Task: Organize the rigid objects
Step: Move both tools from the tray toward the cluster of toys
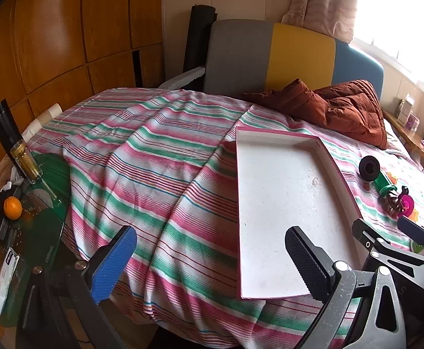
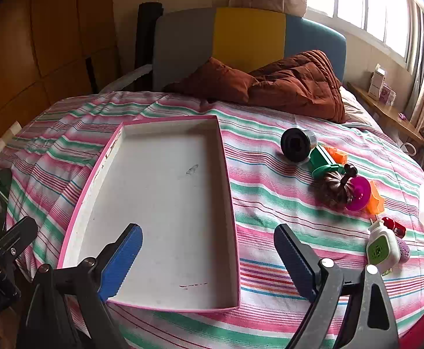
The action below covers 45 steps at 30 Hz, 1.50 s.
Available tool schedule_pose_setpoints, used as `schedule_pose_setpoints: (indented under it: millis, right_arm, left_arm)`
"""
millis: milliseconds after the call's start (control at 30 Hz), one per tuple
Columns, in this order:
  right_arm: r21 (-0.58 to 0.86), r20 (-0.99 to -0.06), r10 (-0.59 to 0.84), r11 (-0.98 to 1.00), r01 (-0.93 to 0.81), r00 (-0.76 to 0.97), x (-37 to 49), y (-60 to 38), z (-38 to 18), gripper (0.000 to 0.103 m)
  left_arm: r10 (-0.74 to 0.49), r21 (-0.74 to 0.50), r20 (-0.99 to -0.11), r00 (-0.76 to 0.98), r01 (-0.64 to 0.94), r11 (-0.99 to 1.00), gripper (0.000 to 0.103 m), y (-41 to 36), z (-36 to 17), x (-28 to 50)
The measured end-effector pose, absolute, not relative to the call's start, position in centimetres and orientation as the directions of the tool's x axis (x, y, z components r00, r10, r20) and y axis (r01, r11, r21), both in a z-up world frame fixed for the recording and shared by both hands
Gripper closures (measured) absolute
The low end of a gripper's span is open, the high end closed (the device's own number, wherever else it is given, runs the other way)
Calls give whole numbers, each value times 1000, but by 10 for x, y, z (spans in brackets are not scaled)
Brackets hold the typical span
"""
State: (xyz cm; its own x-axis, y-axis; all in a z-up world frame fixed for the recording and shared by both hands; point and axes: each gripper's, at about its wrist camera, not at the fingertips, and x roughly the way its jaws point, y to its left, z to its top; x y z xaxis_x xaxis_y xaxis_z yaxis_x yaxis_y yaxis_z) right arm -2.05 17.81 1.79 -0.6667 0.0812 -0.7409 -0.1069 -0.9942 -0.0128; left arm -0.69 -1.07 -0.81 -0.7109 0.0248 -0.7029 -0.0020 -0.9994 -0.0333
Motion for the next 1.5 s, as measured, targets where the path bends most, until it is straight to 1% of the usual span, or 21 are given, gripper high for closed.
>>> schedule_pose_setpoints:
  millis: [667, 833, 933, 1100, 1233, 1400, 1500]
  right_arm:
    - [-35, -733, 81, -996, -82, -675, -22, 180, 24, 10]
    - [-42, -731, 86, -996, -82, -677, -24, 187, 25, 10]
    - [-40, -726, 96, -994, -97, -681, -25, 197, 28, 10]
    - [-26, -719, 111, -991, -134, -686, -28, 226, 36, 10]
    - [16, -708, 112, -985, -174, -697, -30, 262, 47, 10]
    - [51, -687, 184, -953, -299, -703, -31, 330, 61, 10]
    - [78, -695, 241, -911, -405, -677, -29, 381, 60, 10]
  left_arm:
    - [41, -27, -719, -694, -31, -999, 0, -4, -9, -8]
    - [70, -49, -736, -674, -50, -998, 0, -4, -13, -10]
    - [132, -106, -742, -657, -80, -991, 0, -7, -14, -10]
    - [166, -131, -772, -614, -102, -986, 0, -2, -19, -13]
    - [204, -150, -788, -581, -141, -979, 0, 3, -25, -14]
    - [242, -148, -787, -568, -206, -967, 1, 11, -24, -16]
    - [272, -155, -775, -571, -245, -957, 1, 17, -20, -17]
